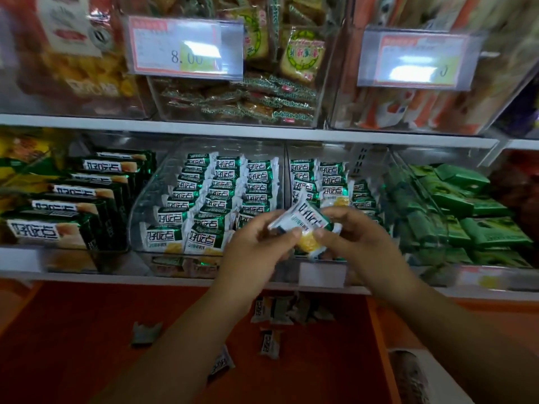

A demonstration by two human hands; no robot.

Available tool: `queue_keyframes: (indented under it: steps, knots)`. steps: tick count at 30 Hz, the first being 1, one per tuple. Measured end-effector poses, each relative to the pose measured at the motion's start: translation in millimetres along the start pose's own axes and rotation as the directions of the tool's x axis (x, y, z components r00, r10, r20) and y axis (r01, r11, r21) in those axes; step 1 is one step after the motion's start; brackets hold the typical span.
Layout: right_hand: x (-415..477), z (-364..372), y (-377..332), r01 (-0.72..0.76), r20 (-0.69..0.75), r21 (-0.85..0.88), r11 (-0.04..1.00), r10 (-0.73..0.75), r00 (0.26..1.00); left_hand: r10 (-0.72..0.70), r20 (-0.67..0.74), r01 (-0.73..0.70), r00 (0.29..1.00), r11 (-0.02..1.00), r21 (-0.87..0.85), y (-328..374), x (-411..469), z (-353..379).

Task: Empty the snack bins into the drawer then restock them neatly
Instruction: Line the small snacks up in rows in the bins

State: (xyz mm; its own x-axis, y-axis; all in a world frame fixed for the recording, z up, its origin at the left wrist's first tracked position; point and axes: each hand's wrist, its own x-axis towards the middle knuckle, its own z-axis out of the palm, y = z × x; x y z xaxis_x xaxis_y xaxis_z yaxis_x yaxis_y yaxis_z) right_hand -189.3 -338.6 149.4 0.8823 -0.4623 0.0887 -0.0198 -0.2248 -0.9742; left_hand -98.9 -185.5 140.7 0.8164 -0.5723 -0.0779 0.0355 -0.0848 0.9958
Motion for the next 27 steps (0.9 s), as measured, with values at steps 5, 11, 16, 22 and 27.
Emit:
queue_keyframes:
  steps: [5,11,16,22,27]
  knots:
    - [41,-56,17,-0.003,-0.292,-0.248,0.969,-0.072,0.954,0.204,0.002,-0.181,0.979,0.865,0.468,-17,20,2]
    - [89,-84,52,-0.047,-0.192,-0.527,0.849,-0.066,0.979,0.19,0.047,-0.185,0.981,0.821,0.54,-29,31,9]
    - [117,-77,74,0.003,-0.036,-0.621,0.784,-0.033,0.999,0.181,0.058,-0.184,0.982,0.832,0.524,-35,35,7]
    - [122,-73,94,-0.007,-0.058,-0.682,0.731,-0.044,0.997,0.203,0.079,-0.214,0.976,0.823,0.527,-32,34,2]
    - [64,-58,48,0.138,-0.165,-0.689,0.711,-0.34,0.926,0.291,0.162,-0.32,0.943,0.657,0.682,-40,-8,-45]
